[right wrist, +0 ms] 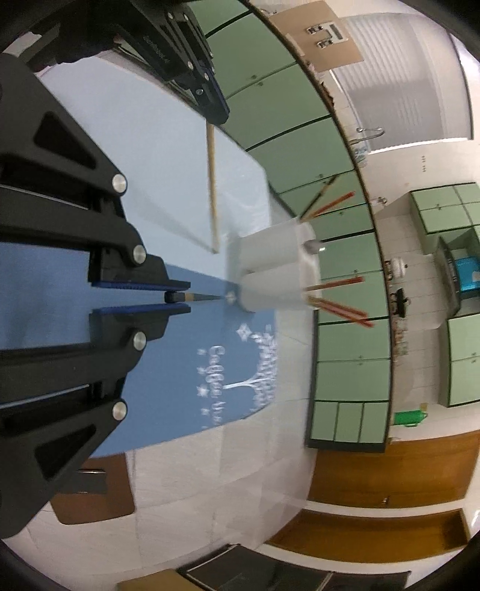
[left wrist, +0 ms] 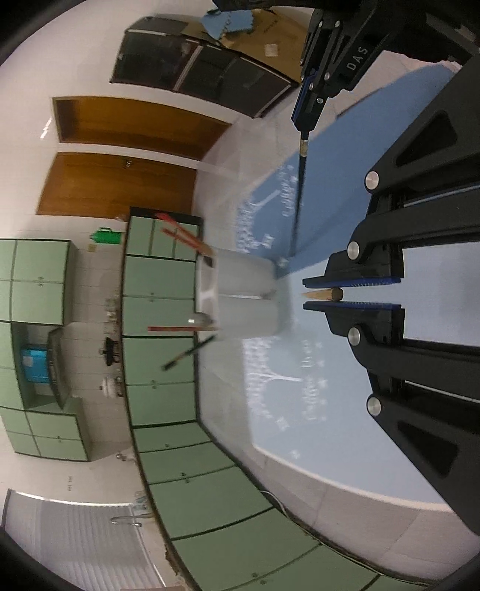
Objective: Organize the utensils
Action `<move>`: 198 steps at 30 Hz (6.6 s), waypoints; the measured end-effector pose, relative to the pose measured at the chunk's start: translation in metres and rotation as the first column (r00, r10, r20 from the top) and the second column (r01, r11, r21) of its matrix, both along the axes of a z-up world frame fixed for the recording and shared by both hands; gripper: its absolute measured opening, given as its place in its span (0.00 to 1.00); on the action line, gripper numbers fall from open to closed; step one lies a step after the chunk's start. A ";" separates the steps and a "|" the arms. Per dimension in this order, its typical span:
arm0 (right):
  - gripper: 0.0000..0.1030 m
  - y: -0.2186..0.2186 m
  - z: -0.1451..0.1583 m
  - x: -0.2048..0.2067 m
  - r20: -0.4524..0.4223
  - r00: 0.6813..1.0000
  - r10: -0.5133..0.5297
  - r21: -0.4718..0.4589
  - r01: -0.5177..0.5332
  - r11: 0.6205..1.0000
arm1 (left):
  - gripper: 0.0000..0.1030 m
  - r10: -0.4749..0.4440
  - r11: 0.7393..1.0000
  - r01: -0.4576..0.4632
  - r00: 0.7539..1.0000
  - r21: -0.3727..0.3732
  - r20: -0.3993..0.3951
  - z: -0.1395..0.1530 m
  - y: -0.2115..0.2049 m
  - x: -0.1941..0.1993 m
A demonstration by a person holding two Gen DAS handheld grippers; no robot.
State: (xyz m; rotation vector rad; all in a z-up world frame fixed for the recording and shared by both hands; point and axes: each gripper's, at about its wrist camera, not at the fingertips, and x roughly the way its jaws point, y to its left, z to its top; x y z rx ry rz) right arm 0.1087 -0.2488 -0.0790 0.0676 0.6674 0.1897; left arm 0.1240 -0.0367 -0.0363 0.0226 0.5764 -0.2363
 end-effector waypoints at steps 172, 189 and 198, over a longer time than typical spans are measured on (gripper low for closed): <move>0.95 0.037 0.075 -0.040 0.133 0.987 0.084 -0.029 -0.081 0.996 | 0.94 0.071 0.997 -0.067 0.991 -0.042 0.116 0.067 0.028 -0.052; 0.95 0.036 0.075 -0.040 0.133 0.988 0.084 -0.027 -0.081 0.996 | 0.94 0.072 0.997 -0.068 0.991 -0.041 0.114 0.066 0.028 -0.052; 0.95 0.036 0.075 -0.040 0.133 0.988 0.084 -0.029 -0.081 0.996 | 0.94 0.071 0.997 -0.067 0.991 -0.039 0.113 0.066 0.028 -0.052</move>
